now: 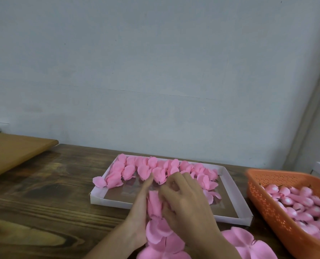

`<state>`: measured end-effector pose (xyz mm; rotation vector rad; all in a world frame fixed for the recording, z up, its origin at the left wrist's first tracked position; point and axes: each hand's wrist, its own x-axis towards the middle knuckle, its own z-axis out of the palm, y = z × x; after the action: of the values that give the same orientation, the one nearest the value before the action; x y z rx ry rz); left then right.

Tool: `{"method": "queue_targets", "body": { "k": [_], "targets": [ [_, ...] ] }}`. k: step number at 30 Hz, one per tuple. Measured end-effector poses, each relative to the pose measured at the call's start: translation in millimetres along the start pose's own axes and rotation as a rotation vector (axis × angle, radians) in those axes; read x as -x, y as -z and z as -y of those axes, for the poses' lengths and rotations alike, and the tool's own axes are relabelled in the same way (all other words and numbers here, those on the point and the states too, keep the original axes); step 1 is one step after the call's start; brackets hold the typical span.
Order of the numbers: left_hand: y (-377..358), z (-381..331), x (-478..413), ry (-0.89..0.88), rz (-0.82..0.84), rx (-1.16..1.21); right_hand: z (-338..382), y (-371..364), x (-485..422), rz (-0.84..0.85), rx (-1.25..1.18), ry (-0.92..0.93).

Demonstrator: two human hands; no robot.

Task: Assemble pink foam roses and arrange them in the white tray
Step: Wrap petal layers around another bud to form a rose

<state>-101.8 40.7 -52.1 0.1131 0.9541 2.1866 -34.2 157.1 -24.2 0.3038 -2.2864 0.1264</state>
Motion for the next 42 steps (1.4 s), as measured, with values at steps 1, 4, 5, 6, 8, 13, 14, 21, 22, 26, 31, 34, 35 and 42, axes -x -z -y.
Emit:
{"method": "queue_targets", "body": {
  "k": [1,4,5,6,8,13,14,21,22,26,31,34,35,42],
  "targets": [
    [1,1,-1,-0.005,0.012,0.006,1,-2,1,0.009,-0.002,0.040],
    [3,3,-2,-0.016,0.027,0.014,1,-3,2,0.043,-0.014,0.075],
    [5,2,-3,-0.018,0.025,0.013,0,-2,2,0.051,-0.028,0.068],
    [7,2,-4,-0.019,0.027,0.016,0,0,2,0.061,-0.055,0.061],
    [7,0,-5,-0.022,0.024,0.018,0,6,1,0.096,-0.130,0.053],
    [8,-4,-5,-0.014,-0.011,0.077,-7,16,3,0.243,-0.257,0.080],
    [10,-5,-6,-0.025,-0.029,0.085,-9,15,4,0.277,-0.256,0.109],
    [14,-5,-5,-0.015,-0.072,0.062,-12,9,5,0.325,-0.261,0.171],
    [14,-6,-4,-0.023,-0.071,0.057,-12,9,5,0.320,-0.276,0.174],
    [11,-7,-2,-0.025,-0.116,0.054,-13,11,5,0.305,-0.327,0.154],
    [8,-8,1,-0.032,-0.170,0.052,-13,9,4,0.268,-0.337,0.153],
    [6,-8,0,-0.048,-0.195,0.053,-14,7,5,0.265,-0.356,0.150],
    [6,-8,0,-0.043,-0.199,0.055,-14,7,5,0.268,-0.357,0.149],
    [7,-9,-1,-0.024,-0.142,0.063,-13,7,6,0.283,-0.364,0.137]
  ]
}}
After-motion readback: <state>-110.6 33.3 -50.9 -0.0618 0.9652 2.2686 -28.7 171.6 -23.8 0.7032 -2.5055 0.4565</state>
